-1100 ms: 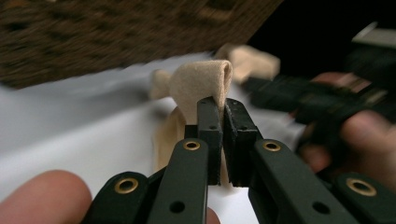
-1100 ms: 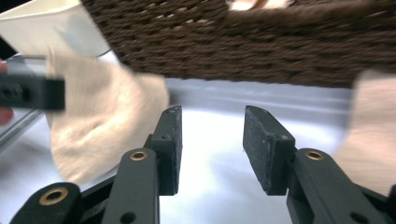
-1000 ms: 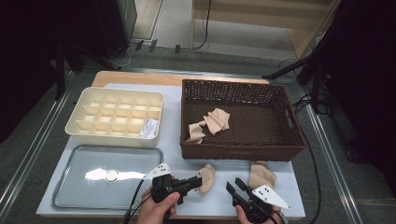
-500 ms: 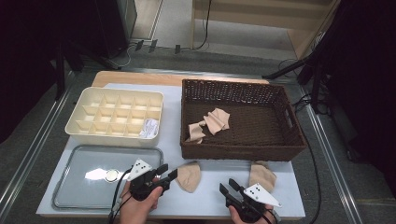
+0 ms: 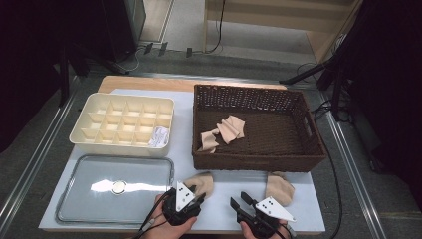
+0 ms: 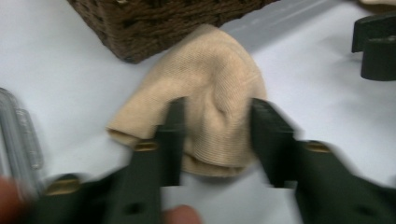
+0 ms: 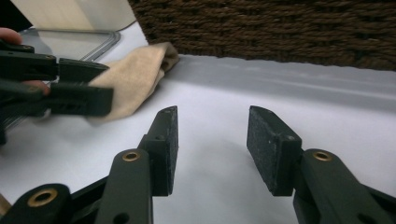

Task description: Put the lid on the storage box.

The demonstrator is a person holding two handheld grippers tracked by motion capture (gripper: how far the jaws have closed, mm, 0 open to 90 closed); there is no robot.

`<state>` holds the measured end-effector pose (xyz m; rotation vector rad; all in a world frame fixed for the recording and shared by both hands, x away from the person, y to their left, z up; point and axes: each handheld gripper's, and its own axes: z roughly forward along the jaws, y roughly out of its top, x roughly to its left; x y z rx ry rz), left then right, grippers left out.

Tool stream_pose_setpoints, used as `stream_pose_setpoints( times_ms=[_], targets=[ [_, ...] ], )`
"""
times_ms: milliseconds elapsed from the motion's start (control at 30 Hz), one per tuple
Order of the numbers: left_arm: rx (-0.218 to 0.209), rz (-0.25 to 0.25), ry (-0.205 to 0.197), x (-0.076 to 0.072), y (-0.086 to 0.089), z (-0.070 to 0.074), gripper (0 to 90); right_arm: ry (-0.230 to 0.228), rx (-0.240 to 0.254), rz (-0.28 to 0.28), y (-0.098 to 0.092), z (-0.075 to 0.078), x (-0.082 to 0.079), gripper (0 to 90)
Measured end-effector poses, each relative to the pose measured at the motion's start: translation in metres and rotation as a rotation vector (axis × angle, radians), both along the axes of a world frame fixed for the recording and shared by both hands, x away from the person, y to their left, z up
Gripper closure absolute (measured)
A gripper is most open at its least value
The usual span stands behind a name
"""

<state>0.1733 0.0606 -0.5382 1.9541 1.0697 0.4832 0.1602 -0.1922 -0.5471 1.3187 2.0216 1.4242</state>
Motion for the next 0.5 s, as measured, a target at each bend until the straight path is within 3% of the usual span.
stream_pose_setpoints(
  times_ms=[100, 167, 200, 267, 300, 367, 433, 500],
  targets=[
    [-0.071, -0.022, 0.054, 0.003, 0.005, 0.001, 78.4, 0.003, -0.002, 0.015, 0.005, -0.001, -0.001, 54.6],
    [-0.205, -0.079, 0.132, 0.005, 0.009, 0.003, 79.2, -0.002, -0.001, 0.022, 0.008, -0.002, -0.001, 54.6],
    [-0.304, -0.100, 0.172, 0.006, 0.010, 0.005, 79.3, -0.008, 0.004, 0.020, 0.009, -0.001, -0.002, 54.6],
    [-0.431, -0.113, 0.216, 0.005, 0.011, 0.009, 79.2, -0.029, 0.018, 0.013, 0.009, 0.002, -0.004, 54.7],
    [-0.471, -0.111, 0.230, 0.005, 0.011, 0.011, 78.9, -0.041, 0.025, 0.007, 0.009, 0.004, -0.005, 54.8],
    [-0.483, -0.090, 0.228, 0.004, 0.009, 0.012, 74.0, -0.064, 0.030, -0.012, 0.007, 0.007, -0.007, 54.8],
    [-0.416, -0.061, 0.214, 0.005, 0.007, 0.008, 63.3, -0.062, 0.029, -0.027, 0.005, 0.007, -0.007, 54.8],
    [-0.367, -0.039, 0.205, 0.006, 0.008, 0.004, 60.6, -0.046, 0.021, -0.034, 0.003, 0.005, -0.005, 55.4]
  ],
)
